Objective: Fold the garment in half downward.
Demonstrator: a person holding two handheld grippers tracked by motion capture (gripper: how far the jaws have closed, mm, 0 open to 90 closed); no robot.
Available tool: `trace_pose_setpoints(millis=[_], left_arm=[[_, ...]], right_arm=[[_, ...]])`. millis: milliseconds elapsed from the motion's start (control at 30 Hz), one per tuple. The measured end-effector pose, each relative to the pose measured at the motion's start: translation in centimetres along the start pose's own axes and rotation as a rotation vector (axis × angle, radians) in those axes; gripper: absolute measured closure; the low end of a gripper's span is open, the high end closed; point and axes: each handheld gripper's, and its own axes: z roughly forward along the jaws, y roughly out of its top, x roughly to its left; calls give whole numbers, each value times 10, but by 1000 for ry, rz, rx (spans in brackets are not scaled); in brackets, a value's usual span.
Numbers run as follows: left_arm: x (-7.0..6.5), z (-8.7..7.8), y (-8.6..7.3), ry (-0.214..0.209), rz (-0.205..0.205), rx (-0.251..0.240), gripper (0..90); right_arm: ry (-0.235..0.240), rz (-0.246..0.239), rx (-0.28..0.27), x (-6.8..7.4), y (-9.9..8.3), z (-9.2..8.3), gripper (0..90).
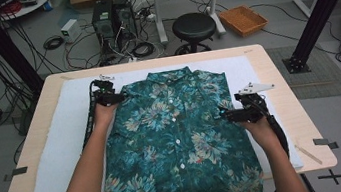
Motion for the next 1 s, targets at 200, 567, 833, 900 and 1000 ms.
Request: trace_pose_setpoints(millis=[200, 567, 833, 900, 1000], left_arm=[[8, 3, -4, -6, -55, -12, 579], [8, 5, -5, -34, 6, -25, 656], [4, 4, -6, -55, 59, -28, 795], [4, 4, -6, -57, 58, -31, 812], [6, 4, -6, -72, 44, -31, 828]], right_arm=[[-2, -8, 21, 0, 7, 5, 187], [-103, -6, 116, -22, 35, 48, 187], [-233, 112, 174, -57, 48, 89, 207], [-269, 121, 185, -64, 48, 98, 263], [-293, 139, 212, -70, 47, 110, 265]])
